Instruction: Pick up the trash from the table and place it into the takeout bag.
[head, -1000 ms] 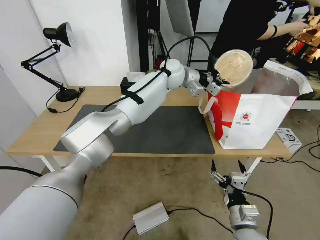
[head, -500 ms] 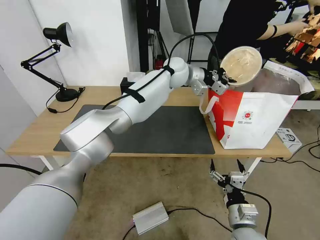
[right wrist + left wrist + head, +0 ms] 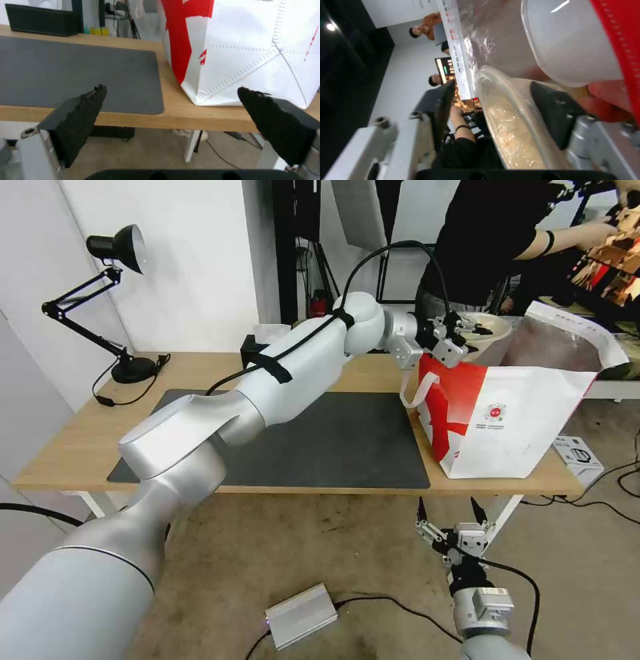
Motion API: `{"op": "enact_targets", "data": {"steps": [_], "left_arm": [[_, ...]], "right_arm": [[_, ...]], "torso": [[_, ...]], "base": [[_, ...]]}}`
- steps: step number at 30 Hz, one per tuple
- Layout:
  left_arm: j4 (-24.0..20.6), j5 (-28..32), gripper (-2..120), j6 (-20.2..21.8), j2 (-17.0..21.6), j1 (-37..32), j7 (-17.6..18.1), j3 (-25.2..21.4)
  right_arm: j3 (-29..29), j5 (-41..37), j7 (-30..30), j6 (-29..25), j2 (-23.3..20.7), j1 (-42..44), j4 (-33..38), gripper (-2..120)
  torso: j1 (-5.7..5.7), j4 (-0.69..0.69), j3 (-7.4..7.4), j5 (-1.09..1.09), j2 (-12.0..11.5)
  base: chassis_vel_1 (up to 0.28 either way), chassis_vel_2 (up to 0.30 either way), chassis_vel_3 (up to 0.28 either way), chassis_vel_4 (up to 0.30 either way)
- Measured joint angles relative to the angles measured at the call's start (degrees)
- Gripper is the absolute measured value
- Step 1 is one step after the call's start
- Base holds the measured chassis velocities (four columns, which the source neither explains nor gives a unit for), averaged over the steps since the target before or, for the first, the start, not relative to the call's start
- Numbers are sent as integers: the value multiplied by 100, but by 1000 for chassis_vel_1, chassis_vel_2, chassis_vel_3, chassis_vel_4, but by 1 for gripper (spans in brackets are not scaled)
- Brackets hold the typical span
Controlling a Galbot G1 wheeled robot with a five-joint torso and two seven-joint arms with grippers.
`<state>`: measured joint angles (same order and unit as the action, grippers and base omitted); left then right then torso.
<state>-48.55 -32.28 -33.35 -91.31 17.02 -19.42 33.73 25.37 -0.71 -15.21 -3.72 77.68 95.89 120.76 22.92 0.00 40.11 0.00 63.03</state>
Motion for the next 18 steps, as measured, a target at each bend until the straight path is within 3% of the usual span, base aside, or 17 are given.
{"op": "enact_targets", "data": {"steps": [8,18], "left_arm": [[-33,124,98,1,-1,76,25,80],[-77,286,100,5,-2,154,111,165]], "right_arm": [[-3,0,-2,6,26,-25,12,100],[-14,-1,-3,29,49,-67,21,100]], "torso": [[0,0,0,0,-1],[0,0,0,0,-1]], "base": [[0,0,0,0],[0,0,0,0]]}}
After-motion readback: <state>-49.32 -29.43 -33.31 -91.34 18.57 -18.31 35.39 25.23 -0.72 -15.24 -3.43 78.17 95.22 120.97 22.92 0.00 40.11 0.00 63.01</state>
